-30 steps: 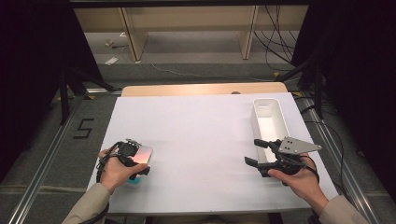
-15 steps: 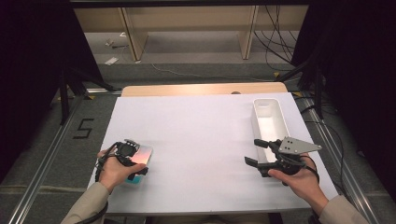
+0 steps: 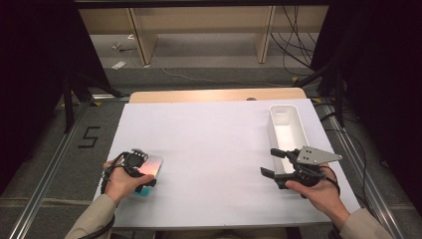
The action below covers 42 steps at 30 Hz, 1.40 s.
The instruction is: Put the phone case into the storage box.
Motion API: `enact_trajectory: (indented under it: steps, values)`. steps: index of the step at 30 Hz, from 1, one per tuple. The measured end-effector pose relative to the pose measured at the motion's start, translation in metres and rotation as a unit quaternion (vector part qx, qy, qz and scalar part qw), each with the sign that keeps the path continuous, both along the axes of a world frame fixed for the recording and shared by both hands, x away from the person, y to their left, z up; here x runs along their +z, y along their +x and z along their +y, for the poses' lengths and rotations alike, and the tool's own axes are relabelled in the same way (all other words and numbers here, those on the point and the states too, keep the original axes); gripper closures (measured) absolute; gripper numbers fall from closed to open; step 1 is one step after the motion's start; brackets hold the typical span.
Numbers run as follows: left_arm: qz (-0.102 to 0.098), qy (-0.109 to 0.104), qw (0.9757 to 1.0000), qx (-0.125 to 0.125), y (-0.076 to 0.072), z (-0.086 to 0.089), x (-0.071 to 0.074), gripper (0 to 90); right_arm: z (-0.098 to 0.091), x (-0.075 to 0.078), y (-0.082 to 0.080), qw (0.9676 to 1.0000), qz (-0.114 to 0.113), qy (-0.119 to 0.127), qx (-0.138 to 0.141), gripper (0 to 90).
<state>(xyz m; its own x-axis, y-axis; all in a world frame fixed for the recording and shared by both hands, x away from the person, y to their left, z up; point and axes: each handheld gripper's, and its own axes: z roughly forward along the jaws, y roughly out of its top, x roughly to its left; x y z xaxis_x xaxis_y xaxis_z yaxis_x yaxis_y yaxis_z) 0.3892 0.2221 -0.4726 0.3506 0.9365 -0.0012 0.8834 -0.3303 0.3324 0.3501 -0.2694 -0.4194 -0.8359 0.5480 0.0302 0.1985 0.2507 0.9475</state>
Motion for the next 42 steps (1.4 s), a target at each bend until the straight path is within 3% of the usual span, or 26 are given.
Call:
enact_trajectory:
  steps: [42]
  values:
    - [0.020,-0.008,0.9998,0.002,0.0032,0.0012,-0.0030,7.3,0.0003,-0.0003,-0.0001,1.0000,0.001,-0.002,0.000,25.6]
